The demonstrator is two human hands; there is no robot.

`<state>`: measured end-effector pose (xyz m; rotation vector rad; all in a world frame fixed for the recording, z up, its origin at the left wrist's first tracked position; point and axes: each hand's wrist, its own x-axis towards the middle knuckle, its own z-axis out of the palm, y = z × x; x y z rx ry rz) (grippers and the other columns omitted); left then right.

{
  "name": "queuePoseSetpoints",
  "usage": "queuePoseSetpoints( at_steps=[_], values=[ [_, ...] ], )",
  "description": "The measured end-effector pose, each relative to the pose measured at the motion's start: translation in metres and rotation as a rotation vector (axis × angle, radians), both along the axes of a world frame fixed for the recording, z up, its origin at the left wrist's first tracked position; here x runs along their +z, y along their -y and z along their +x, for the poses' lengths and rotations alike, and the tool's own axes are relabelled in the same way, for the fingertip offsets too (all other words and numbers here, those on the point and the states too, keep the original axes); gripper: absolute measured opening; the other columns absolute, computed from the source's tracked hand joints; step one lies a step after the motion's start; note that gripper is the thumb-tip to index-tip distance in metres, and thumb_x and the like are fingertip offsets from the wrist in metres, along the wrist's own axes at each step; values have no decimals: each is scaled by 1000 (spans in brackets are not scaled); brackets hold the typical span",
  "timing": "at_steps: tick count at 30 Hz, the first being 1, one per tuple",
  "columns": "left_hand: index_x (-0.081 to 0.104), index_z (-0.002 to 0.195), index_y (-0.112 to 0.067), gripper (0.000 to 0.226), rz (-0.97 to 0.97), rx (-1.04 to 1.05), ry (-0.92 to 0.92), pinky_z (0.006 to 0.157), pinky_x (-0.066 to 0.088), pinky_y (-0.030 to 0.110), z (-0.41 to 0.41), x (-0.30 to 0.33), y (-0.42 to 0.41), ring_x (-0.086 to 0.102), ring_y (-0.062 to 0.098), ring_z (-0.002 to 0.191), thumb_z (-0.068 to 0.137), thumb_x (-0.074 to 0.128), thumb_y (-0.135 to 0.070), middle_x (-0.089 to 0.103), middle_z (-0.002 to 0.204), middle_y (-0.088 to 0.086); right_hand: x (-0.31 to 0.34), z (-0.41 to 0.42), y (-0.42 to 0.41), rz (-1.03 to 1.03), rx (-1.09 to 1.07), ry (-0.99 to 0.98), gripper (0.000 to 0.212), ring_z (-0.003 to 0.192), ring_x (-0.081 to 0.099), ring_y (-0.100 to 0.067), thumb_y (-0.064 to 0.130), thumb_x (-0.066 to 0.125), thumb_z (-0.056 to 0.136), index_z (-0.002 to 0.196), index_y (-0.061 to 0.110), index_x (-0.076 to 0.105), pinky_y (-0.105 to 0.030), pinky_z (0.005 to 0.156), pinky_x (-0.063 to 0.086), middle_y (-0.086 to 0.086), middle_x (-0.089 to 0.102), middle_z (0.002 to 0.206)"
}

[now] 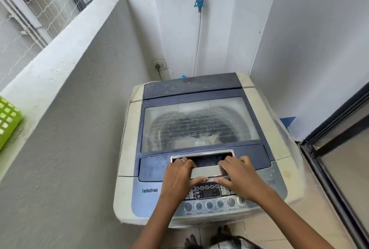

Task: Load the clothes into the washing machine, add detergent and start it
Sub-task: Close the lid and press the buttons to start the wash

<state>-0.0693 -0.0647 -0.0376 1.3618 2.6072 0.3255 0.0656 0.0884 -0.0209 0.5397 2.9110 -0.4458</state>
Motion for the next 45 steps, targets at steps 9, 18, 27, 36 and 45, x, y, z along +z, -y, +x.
queuePoseSetpoints(
  at_steps=[9,18,27,36,45],
  values=[
    [67,113,-19,33,348,-4,-57,86,51,29,29,-6,14,61,14,102,90,58,-40,66,110,-5,-28,23,21,46,-42,-143,60,146,17,-15,50,33,97,149,21,27,-30,118,-2,2,29,155],
    [33,148,-14,64,157,-57,-89,116,14,37,61,-26,26,22,20,145,97,33,-53,28,156,-1,-28,27,31,109,-54,-63,72,145,0,-17,59,23,95,150,12,20,-36,116,-2,-8,15,157],
    [30,149,-14,63,142,-54,-77,117,18,38,59,-36,27,18,19,147,96,36,-48,25,157,-1,-30,28,24,-5,-57,-128,64,141,-22,-4,56,16,95,148,24,-2,-23,112,-23,8,-11,156],
    [35,147,-15,60,110,10,-110,114,21,41,67,-32,24,26,21,144,96,33,-47,29,155,-2,-27,86,-1,-44,-168,-189,51,141,24,-19,44,31,99,142,19,41,-34,111,23,-2,34,151],
    [43,143,-13,60,115,332,-119,117,9,38,147,-25,-5,25,18,143,93,34,-46,36,151,-1,-27,140,-40,85,93,-311,61,126,40,-20,37,14,102,124,7,62,-32,102,33,-6,59,130]
  ],
)
